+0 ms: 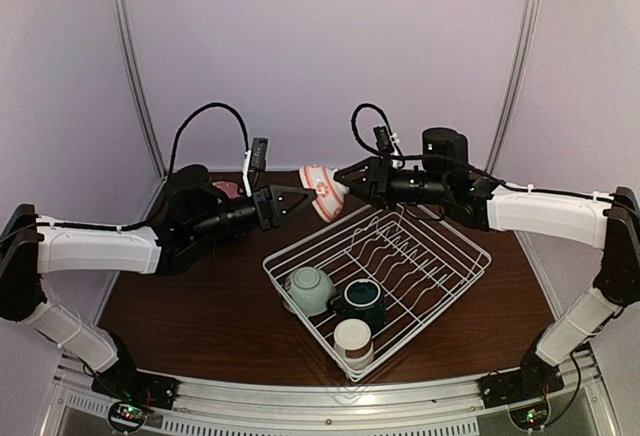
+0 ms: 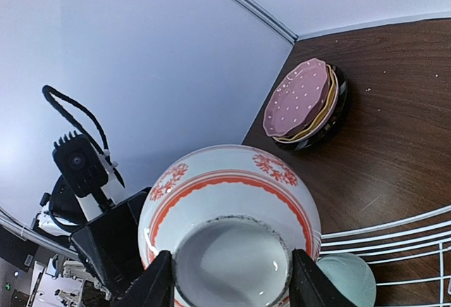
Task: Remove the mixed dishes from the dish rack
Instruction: Pass from the right arm to the left, then place the bowl at the center of the board.
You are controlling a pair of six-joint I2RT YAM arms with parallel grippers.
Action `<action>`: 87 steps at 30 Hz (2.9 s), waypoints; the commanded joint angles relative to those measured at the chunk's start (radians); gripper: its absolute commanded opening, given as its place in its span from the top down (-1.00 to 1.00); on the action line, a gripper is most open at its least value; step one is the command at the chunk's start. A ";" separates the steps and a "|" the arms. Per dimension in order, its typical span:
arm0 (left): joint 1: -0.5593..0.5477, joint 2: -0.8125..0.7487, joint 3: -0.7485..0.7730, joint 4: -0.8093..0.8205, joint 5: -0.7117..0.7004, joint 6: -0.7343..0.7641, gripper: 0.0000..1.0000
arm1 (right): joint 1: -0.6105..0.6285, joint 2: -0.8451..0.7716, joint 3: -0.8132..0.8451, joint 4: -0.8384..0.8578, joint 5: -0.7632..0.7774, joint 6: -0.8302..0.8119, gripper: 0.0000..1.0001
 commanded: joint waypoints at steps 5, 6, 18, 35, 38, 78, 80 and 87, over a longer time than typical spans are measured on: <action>-0.021 0.052 0.056 0.137 0.034 -0.047 0.58 | 0.008 -0.044 -0.035 0.197 -0.060 0.055 0.24; -0.022 0.053 0.060 0.137 0.036 -0.047 0.64 | 0.008 -0.045 -0.037 0.200 -0.062 0.056 0.24; -0.023 0.022 0.049 0.137 0.008 -0.051 1.00 | 0.010 -0.055 -0.071 0.272 -0.084 0.075 -0.45; -0.020 -0.077 0.383 -0.666 -0.255 0.393 1.00 | -0.125 -0.169 -0.073 -0.005 -0.012 -0.094 -0.99; -0.020 -0.039 0.509 -0.921 -0.416 0.474 1.00 | -0.132 -0.186 -0.072 -0.059 -0.002 -0.135 -0.99; 0.231 0.222 0.297 -1.482 -0.726 0.420 1.00 | -0.035 -0.211 0.020 -0.572 0.161 -0.586 -0.99; 0.231 0.233 0.296 -1.477 -0.728 0.424 1.00 | -0.024 -0.210 0.021 -0.579 0.172 -0.599 -0.99; 0.231 0.258 0.308 -1.478 -0.732 0.441 0.85 | 0.045 -0.182 0.053 -0.661 0.259 -0.668 -0.99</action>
